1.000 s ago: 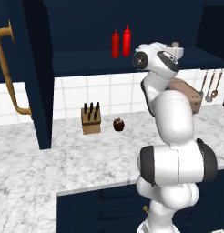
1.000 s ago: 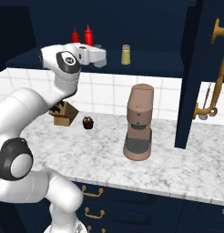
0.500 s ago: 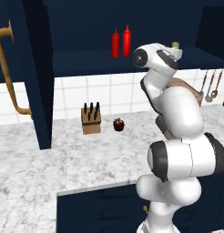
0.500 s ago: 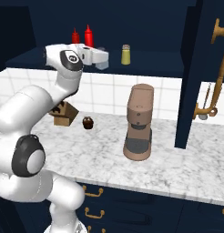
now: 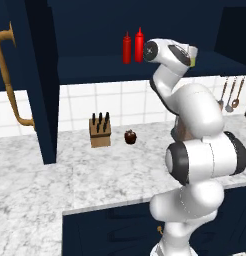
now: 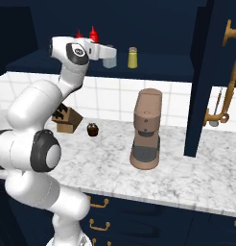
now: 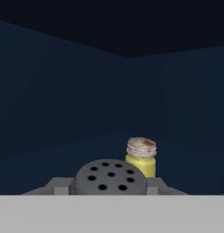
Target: Put the shaker and condiment bottle from the counter next to their counterparts in the cabinet.
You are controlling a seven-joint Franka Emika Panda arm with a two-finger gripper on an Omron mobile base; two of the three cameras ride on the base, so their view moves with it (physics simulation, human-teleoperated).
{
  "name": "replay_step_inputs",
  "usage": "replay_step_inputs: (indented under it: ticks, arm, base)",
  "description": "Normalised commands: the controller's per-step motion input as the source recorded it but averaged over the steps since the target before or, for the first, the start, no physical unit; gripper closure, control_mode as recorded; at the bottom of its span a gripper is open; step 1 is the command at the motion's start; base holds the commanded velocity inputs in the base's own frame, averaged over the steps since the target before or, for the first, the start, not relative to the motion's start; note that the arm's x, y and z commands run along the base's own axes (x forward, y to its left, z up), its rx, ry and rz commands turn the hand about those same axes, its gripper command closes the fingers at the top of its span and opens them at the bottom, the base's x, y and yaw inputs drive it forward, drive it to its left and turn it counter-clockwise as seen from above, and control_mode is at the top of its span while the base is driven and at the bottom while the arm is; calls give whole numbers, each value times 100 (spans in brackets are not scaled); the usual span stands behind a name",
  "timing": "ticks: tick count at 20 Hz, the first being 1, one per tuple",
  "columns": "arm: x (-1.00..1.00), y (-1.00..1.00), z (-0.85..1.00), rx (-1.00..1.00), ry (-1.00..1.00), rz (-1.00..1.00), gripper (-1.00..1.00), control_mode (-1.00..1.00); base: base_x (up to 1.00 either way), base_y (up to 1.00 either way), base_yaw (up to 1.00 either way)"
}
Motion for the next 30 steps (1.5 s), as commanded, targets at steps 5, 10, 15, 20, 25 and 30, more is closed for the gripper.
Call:
replay_step_inputs:
  ticks: [5, 10, 15, 20, 25, 30]
  arm:
    - [24, -16, 0, 0, 0, 0, 100, -100]
    - [16, -20, -3, 0, 0, 0, 100, -100]
    - [6, -4, -31, 0, 0, 0, 100, -100]
    - [10, -1, -15, 0, 0, 0, 100, -100]
    - [25, -6, 0, 0, 0, 0, 100, -100]
    - [25, -2, 0, 0, 0, 0, 100, -100]
  base:
    - [0, 0, 0]
    - [0, 0, 0]
    - [0, 0, 0]
    - [0, 0, 0]
    - [0, 0, 0]
    - [0, 0, 0]
